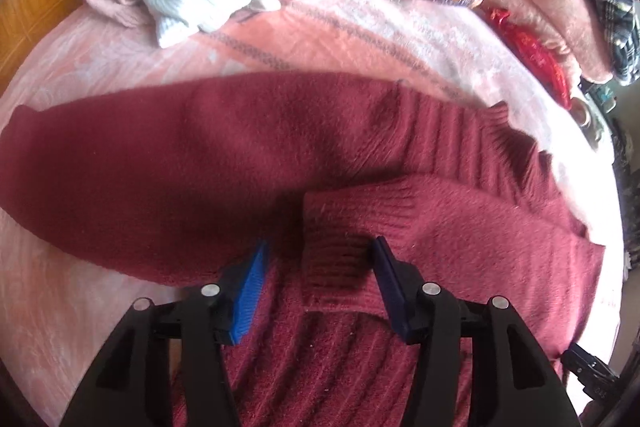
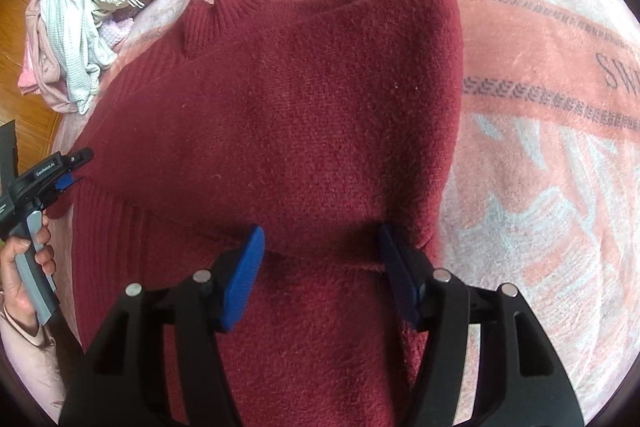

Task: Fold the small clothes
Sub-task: 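Grasp the other sleeve cuff with the left tool and lift it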

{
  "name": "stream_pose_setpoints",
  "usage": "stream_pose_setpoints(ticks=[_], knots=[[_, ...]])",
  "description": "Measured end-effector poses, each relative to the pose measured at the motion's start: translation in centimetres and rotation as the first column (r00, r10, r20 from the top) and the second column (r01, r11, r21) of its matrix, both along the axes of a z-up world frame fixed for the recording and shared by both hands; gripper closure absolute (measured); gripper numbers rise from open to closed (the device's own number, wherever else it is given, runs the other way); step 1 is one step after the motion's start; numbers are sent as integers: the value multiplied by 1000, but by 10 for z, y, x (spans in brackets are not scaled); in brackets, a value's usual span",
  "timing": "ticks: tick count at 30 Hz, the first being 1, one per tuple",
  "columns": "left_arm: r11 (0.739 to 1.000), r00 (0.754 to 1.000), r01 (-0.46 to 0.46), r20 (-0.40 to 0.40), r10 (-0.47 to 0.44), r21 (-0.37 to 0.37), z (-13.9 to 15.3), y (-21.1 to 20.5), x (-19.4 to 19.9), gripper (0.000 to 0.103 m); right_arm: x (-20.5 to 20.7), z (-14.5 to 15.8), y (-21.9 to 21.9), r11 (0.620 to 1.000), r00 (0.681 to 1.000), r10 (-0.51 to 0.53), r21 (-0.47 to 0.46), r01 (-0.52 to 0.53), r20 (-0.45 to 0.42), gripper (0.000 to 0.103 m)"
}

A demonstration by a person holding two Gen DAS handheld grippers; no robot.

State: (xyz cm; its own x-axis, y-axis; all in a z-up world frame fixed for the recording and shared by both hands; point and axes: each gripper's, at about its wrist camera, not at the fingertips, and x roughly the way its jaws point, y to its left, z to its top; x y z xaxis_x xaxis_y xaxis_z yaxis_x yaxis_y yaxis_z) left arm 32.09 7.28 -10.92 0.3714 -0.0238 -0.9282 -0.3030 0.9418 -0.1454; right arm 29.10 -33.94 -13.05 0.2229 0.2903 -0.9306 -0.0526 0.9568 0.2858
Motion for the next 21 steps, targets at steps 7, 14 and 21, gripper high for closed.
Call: stream_pose_setpoints(ticks=[7, 14, 21], knots=[[998, 999, -18, 26, 20, -64, 6, 15, -15, 48, -4, 5, -3, 999, 1000, -7, 35, 6, 14, 39], [967, 998, -62, -13, 61, -248, 14, 18, -48, 45, -9, 17, 1, 999, 999, -14, 39, 13, 40, 37], [951, 993, -117, -46, 109, -285, -12, 9, -23, 58, -7, 12, 10, 1000, 999, 9, 3, -9, 45, 36]])
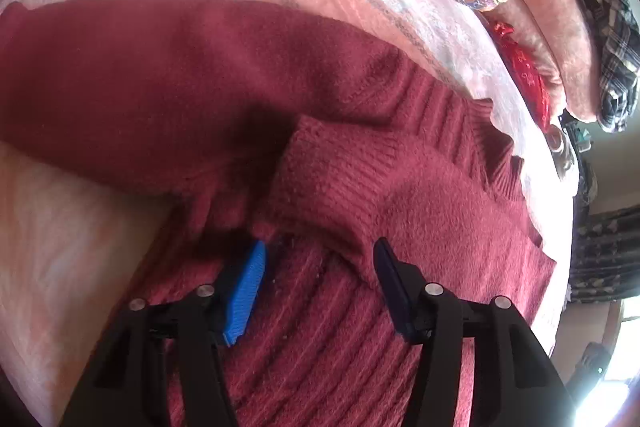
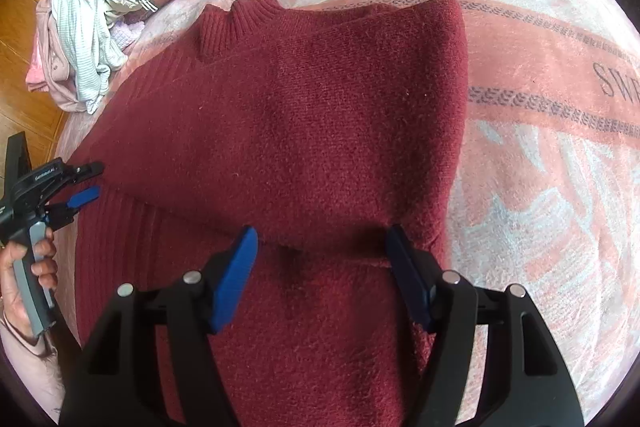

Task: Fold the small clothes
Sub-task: 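Grasp the other sleeve cuff with the left tool and lift it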

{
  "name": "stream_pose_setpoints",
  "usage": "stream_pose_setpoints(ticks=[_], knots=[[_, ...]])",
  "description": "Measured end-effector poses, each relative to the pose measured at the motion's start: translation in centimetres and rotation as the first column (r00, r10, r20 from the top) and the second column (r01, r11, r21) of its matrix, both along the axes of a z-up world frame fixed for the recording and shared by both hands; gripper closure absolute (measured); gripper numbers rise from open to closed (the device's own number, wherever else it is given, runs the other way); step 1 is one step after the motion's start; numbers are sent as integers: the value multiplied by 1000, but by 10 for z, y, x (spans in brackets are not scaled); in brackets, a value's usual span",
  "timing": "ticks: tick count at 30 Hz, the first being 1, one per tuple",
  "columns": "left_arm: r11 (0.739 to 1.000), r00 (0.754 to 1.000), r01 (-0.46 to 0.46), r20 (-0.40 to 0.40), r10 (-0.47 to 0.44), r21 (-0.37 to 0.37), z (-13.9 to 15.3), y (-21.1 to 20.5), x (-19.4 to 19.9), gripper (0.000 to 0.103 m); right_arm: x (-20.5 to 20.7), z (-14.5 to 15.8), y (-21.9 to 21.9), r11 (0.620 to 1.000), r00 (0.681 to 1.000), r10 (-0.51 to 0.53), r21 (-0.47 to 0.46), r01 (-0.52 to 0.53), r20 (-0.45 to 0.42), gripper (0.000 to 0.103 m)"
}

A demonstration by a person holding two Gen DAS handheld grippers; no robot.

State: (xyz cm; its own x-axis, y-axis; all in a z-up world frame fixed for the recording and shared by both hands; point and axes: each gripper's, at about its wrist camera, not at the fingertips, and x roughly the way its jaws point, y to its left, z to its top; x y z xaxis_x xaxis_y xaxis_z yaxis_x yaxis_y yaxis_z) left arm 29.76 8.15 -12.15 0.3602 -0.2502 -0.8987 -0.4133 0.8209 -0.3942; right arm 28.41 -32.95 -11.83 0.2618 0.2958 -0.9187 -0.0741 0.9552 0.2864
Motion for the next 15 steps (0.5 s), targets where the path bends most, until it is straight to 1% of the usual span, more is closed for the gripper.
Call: stream_pose_setpoints(ticks=[1, 2, 3, 4, 5, 6, 7, 8, 9, 10, 11, 12, 13, 14, 15], knots=[[1000, 1000, -6, 27, 7, -10, 1, 1, 2, 66, 1, -1, -1, 1000, 1000, 0, 4, 0, -2, 36], [1000, 999, 3, 52, -1, -27, 3, 0, 5, 80, 1, -3, -2, 1000, 1000, 0, 8, 0, -4, 36], [999, 997, 16, 78, -12, -51, 6, -1, 7, 87, 1, -5, -3, 1000, 1000, 0, 13, 0, -4, 36], [997, 992, 31, 123, -23, -70, 14, -2, 6, 88, 1, -6, -3, 1000, 1000, 2, 14, -2, -3, 36], [996, 983, 48, 179, -35, -69, 23, -5, 4, 91, 1, -7, -2, 1000, 1000, 5, 12, -5, 0, 36], [997, 967, 68, 251, -54, -49, 35, -8, -1, 92, 1, -8, -2, 1000, 1000, 8, 9, -8, 3, 36], [995, 943, 98, 321, -93, 2, 48, -15, -7, 92, 1, -8, -1, 1000, 1000, 9, 8, -9, 5, 36], [991, 926, 120, 354, -132, 55, 54, -20, -10, 92, 1, -9, -1, 1000, 1000, 10, 6, -10, 6, 36], [987, 923, 128, 352, -155, 101, 53, -23, -12, 91, 1, -9, -1, 1000, 1000, 10, 5, -10, 5, 36], [985, 937, 128, 311, -159, 119, 43, -20, -11, 91, 1, -9, 0, 1000, 1000, 10, 2, -10, 3, 36], [987, 958, 125, 247, -148, 105, 28, -15, -8, 90, 1, -9, 1, 1000, 1000, 12, -2, -12, 1, 36], [991, 978, 113, 169, -124, 74, 10, -8, -4, 86, 2, -8, 2, 1000, 1000, 14, -7, -14, -3, 36], [995, 991, 93, 99, -95, 25, -8, 1, -4, 83, 2, -8, 3, 1000, 1000, 16, -12, -16, -6, 36], [997, 992, 72, 109, -69, -31, -15, 9, -8, 80, 2, -8, 4, 1000, 1000, 18, -16, -19, -9, 36], [996, 990, 63, 128, -55, -60, -16, 14, -11, 78, 2, -8, 4, 1000, 1000, 20, -20, -21, -11, 36]])
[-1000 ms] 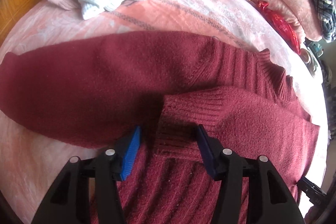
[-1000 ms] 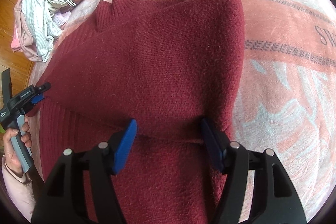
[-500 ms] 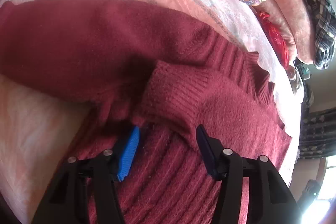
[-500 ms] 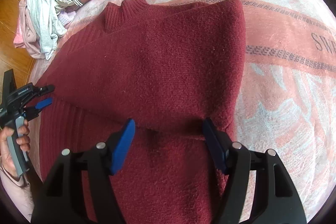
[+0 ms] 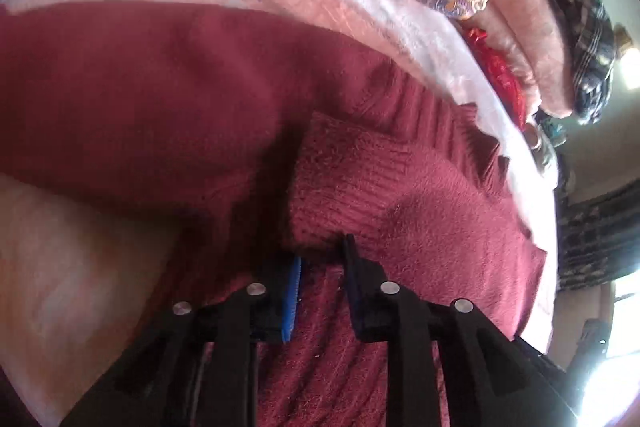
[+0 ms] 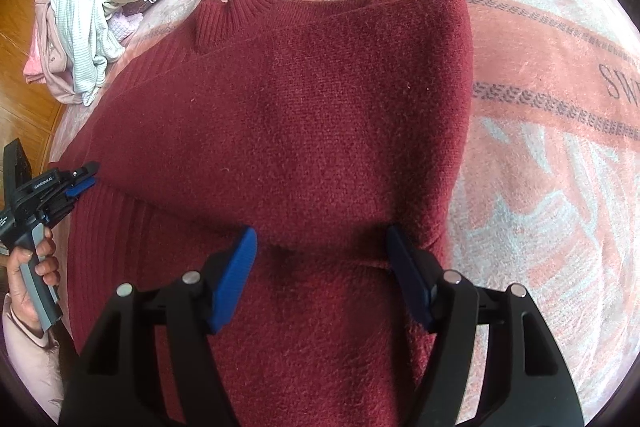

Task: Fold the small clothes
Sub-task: 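Grasp the other sleeve cuff with the left tool and lift it, then carry the sleeve with the left tool across the sweater body and release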

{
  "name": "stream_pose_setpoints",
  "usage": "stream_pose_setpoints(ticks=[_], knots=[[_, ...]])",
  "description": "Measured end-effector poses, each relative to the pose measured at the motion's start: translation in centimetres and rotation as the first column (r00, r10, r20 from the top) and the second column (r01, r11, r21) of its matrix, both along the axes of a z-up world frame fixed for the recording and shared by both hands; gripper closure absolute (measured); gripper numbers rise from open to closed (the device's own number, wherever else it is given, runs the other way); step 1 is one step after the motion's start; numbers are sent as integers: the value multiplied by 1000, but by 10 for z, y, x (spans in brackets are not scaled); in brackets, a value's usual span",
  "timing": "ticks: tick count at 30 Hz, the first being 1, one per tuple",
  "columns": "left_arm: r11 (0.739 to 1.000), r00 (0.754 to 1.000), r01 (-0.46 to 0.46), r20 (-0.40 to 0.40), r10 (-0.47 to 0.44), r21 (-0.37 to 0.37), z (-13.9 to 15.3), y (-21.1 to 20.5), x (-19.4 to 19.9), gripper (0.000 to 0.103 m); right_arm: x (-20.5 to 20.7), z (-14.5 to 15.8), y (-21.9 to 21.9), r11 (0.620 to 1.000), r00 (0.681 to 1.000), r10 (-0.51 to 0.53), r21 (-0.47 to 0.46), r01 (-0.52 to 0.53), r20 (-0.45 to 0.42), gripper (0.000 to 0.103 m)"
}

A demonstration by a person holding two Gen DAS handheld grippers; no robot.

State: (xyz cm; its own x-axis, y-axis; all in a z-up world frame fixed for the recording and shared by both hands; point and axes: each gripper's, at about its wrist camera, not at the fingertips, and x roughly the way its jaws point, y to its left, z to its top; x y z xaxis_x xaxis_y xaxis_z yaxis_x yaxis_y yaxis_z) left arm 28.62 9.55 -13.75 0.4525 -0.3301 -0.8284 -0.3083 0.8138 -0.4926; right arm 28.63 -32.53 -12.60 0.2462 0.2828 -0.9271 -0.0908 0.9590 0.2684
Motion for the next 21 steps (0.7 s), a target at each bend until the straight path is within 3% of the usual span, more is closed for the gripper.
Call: stream_pose_setpoints(ticks=[1, 3, 5, 9, 11, 15, 17, 21], knots=[[1000, 1000, 3, 2, -3, -10, 3, 3, -3, 74, 0, 0, 0, 1000, 1000, 1, -2, -1, -1, 35], [1000, 1000, 5, 5, -5, -17, 11, 6, -7, 46, 0, 1, 2, 1000, 1000, 1, -7, -1, -4, 35], [999, 1000, 14, -3, -14, 41, 21, 10, -11, 40, -1, 5, 3, 1000, 1000, -2, -10, 2, -2, 35], [996, 999, 29, -40, -25, 82, 28, 40, -24, 34, -5, 17, 8, 1000, 1000, 11, -4, -11, 8, 35], [984, 996, -44, -74, 58, 172, 32, 71, -35, 32, -4, 20, 10, 1000, 1000, 18, -9, -18, 6, 35], [962, 986, -134, -69, 155, 239, 41, 127, -54, 30, 1, 15, 16, 999, 1000, 28, -41, -28, -9, 35], [937, 971, -197, -75, 227, 288, 41, 160, -61, 29, 5, 10, 18, 999, 1000, 22, -44, -22, -20, 35], [893, 924, -330, -89, 372, 306, 33, 221, -66, 29, 8, 3, 23, 998, 1000, 21, -61, -23, -23, 31]])
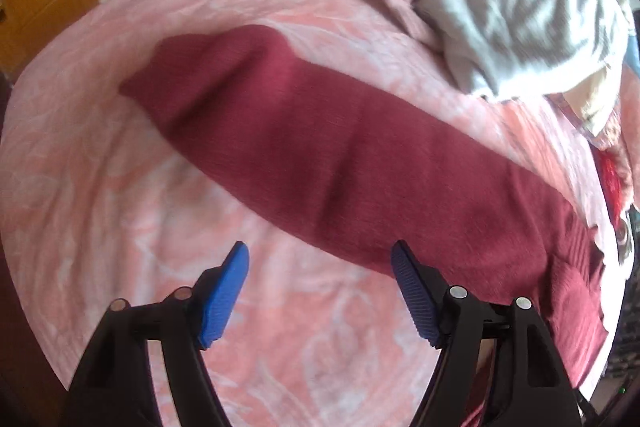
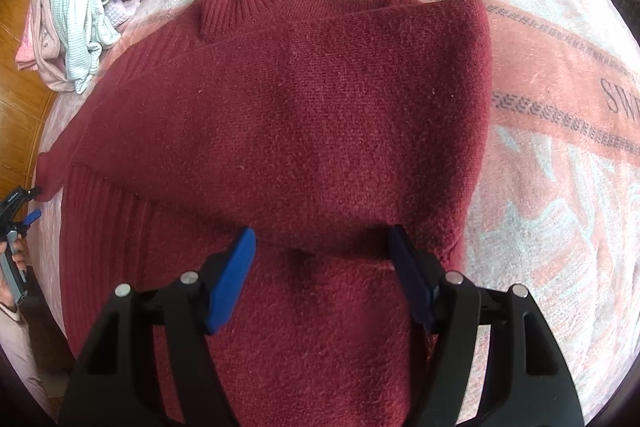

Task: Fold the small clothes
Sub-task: 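Carry the sleeve with the left tool across the sweater body and release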

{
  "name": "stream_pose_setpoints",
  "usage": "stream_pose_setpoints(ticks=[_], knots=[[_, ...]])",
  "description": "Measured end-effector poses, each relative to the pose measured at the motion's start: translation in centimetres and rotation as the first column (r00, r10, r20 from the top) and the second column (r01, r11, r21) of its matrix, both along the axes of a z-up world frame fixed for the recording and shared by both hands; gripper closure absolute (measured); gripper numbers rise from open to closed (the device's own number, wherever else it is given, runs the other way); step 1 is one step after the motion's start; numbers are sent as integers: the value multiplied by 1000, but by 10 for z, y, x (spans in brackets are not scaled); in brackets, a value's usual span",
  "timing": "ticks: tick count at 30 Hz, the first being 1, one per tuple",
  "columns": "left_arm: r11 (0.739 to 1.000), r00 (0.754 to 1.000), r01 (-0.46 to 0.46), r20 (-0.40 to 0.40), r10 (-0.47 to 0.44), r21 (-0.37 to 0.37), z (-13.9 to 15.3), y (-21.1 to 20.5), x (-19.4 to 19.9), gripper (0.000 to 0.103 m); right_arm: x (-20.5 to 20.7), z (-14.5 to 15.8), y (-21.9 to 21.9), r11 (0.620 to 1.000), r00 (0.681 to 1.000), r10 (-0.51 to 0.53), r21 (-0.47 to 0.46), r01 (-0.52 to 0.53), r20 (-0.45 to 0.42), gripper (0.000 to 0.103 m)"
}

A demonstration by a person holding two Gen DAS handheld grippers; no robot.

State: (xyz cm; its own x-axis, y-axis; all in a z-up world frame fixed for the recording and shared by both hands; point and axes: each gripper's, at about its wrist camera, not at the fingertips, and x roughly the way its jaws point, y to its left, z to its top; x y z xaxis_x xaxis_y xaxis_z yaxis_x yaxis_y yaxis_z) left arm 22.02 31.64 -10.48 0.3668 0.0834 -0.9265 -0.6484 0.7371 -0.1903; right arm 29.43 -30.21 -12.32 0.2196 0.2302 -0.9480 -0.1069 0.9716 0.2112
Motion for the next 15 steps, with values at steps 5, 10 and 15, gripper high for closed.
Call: stream_pose_setpoints(ticks=[5, 10, 15], knots=[[991, 992, -126, 23, 125, 42, -8, 53, -1, 29, 2, -4, 11, 999, 1000, 28, -45, -27, 5, 27], [979, 978, -193, 71, 197, -60, -21, 90, -1, 34, 4, -5, 8, 999, 1000, 24, -28, -23, 5, 26], [971, 967, -215, 117, 226, -104, -21, 101, 4, 81, 4, -4, 5, 1000, 1000, 25, -10, -25, 2, 27]])
